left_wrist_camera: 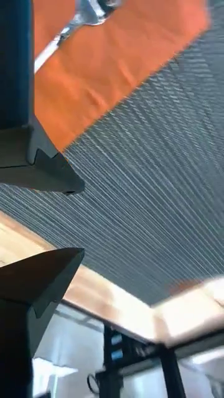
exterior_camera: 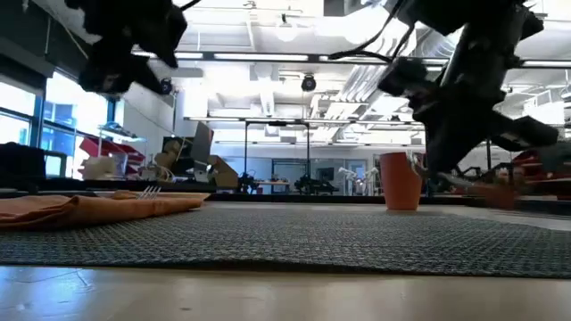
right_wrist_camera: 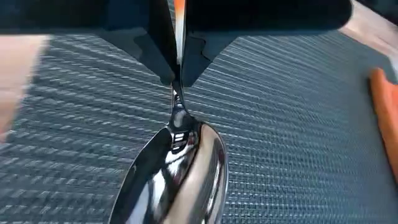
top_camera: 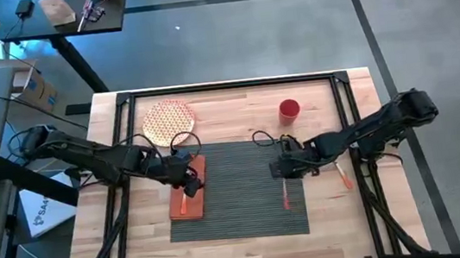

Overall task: Set table place
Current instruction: Place the spoon on the top of the gray placemat, then put the knife on the gray placemat to the right of the spoon

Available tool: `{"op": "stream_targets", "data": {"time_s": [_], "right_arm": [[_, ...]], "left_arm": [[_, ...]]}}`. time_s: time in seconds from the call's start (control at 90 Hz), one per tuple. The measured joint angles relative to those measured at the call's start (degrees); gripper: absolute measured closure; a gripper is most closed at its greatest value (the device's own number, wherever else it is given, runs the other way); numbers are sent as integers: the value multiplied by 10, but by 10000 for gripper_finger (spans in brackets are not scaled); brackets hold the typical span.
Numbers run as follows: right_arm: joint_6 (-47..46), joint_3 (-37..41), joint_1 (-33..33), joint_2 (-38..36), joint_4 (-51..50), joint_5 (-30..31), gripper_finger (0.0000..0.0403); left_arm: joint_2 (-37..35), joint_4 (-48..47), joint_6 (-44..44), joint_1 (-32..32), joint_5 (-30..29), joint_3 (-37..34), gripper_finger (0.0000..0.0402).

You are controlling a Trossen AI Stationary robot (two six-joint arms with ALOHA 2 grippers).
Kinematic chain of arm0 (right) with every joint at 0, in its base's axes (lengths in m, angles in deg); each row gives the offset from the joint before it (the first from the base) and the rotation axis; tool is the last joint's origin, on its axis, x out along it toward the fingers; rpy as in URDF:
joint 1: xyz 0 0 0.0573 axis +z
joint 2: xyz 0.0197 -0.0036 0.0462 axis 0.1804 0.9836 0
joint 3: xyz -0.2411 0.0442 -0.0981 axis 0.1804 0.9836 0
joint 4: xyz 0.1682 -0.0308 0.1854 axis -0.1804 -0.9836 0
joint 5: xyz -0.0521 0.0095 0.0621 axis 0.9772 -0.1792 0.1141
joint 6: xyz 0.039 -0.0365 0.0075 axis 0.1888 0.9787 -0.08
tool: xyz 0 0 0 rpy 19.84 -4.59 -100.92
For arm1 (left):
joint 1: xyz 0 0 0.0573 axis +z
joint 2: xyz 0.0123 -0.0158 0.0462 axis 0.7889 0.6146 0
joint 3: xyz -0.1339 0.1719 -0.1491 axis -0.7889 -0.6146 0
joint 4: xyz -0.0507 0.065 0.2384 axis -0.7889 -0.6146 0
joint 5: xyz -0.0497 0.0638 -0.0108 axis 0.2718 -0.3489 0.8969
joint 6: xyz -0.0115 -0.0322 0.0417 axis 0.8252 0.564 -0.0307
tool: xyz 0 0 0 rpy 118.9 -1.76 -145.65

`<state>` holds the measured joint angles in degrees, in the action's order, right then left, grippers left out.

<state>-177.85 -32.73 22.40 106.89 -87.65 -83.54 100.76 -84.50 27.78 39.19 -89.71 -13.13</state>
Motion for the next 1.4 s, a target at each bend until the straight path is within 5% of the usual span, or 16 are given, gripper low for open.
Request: {"op": "stream_targets", "data": {"time_s": [0.356, 0.622, 0.944, 1.133, 1.278, 1.4], "right_arm": [[-7, -39, -3, 91, -6, -29, 403], [-19, -50, -4, 98, -8, -6, 397], [-5, -54, -4, 76, -14, -26, 263], [28, -76, -8, -2, -175, -36, 215], [85, -62, -38, -58, -352, -80, 221], [158, -15, -80, -87, -385, -121, 234]], "left_arm": [[-35, 2, -199, 55, 13, 69, 262], [-41, 1, -254, 65, 84, 73, 262], [-41, 8, -269, 88, 83, 73, 262], [-41, 8, -268, 97, 83, 73, 262], [-41, 9, -269, 98, 81, 73, 262], [-41, 10, -278, 98, 80, 73, 262]]}}
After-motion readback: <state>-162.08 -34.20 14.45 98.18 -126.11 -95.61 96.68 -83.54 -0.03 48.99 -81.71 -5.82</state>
